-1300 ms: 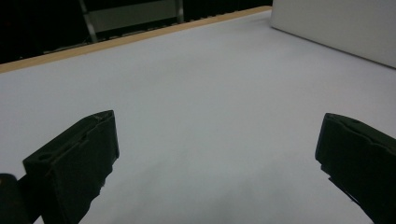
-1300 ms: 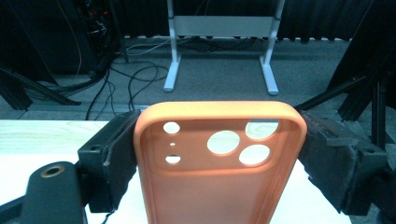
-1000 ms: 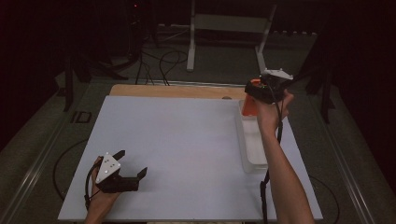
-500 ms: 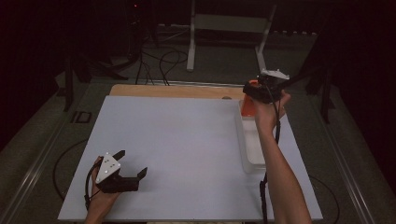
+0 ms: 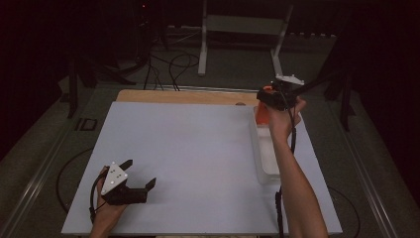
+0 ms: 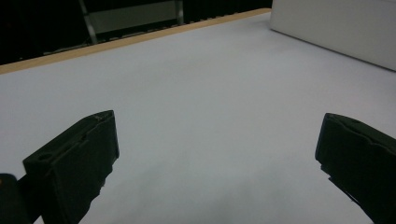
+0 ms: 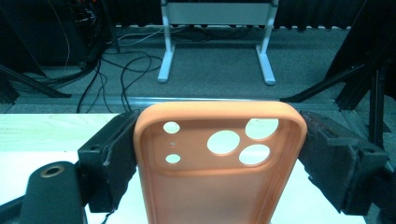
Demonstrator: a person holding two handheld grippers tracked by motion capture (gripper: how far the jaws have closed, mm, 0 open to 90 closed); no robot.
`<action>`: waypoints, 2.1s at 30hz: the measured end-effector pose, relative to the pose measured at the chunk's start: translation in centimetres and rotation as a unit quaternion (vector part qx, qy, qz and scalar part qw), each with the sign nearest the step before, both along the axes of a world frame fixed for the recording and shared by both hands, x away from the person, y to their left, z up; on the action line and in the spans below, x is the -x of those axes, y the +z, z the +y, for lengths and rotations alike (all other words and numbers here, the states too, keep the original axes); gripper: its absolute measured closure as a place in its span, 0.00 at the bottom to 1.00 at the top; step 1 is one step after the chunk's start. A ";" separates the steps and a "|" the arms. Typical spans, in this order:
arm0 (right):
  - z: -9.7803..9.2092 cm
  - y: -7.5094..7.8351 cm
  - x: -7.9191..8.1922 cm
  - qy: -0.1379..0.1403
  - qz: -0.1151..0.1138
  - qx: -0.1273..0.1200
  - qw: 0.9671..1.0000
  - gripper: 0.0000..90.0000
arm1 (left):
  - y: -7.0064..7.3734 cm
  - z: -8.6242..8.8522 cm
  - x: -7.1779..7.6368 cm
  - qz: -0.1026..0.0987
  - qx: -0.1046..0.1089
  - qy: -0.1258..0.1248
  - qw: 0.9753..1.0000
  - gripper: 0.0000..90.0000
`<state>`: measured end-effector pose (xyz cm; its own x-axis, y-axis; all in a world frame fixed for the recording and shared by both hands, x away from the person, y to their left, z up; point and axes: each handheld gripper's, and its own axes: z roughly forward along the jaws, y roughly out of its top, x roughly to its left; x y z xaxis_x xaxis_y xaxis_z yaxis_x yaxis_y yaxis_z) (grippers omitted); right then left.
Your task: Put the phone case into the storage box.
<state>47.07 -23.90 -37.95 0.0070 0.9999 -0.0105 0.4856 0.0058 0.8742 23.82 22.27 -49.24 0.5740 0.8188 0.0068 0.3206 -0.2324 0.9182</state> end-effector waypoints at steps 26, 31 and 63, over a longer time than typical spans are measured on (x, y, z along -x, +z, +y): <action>-0.1 -2.0 -0.6 -0.006 0.017 -0.005 1.000 0.19 | 0.0 0.0 0.0 0.000 0.000 0.000 1.000 0.00; -0.2 -2.8 -0.6 -0.009 0.024 -0.006 1.000 0.19 | 0.0 0.0 0.0 0.000 0.001 0.001 1.000 0.00; -0.5 -4.4 -1.0 -0.013 0.038 0.001 0.999 0.18 | 0.0 0.1 0.0 -0.001 0.001 0.002 1.000 0.00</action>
